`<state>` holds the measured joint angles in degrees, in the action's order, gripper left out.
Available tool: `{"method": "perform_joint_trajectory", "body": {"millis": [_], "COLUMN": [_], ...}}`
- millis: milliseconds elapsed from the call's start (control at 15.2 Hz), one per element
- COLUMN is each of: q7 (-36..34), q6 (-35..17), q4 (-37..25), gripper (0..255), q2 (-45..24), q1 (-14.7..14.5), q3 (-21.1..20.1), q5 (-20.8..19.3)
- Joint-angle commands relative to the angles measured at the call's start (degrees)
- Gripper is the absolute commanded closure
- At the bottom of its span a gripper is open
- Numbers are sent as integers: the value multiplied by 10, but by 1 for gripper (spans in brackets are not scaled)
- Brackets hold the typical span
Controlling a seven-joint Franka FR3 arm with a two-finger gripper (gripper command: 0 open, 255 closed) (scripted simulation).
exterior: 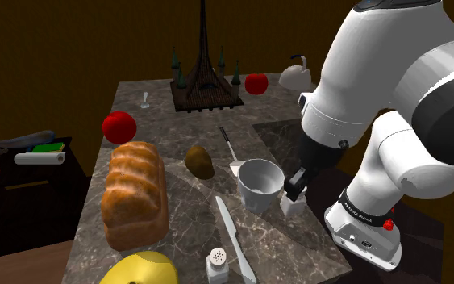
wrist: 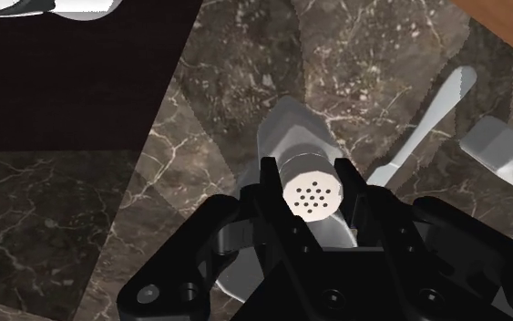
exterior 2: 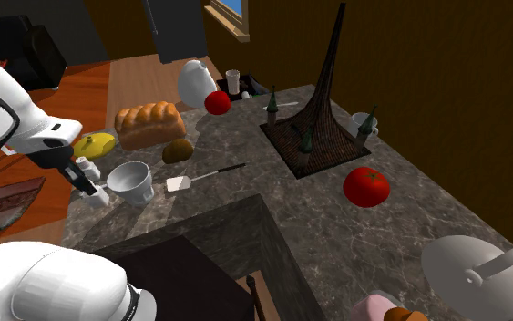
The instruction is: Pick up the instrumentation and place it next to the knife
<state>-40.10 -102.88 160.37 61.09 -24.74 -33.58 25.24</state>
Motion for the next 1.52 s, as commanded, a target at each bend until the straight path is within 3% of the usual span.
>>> {"method": "perform_joint_trajectory", "body": {"millis": [0, 528, 1056, 1122, 1452], "q7": [-1, -2, -2, -2, -2], "q6": [-17, -89, -89, -89, -89], "q4": [15, 65, 65, 65, 65], "gripper": [255, 255, 255, 0, 0], "q2": [-2, -27, -27, -27, -27], "q1": [-4, -16, -16, -16, -16], "q3": [-9, -49, -49, -49, -49], "q5": [9, 47, 47, 47, 47]}}
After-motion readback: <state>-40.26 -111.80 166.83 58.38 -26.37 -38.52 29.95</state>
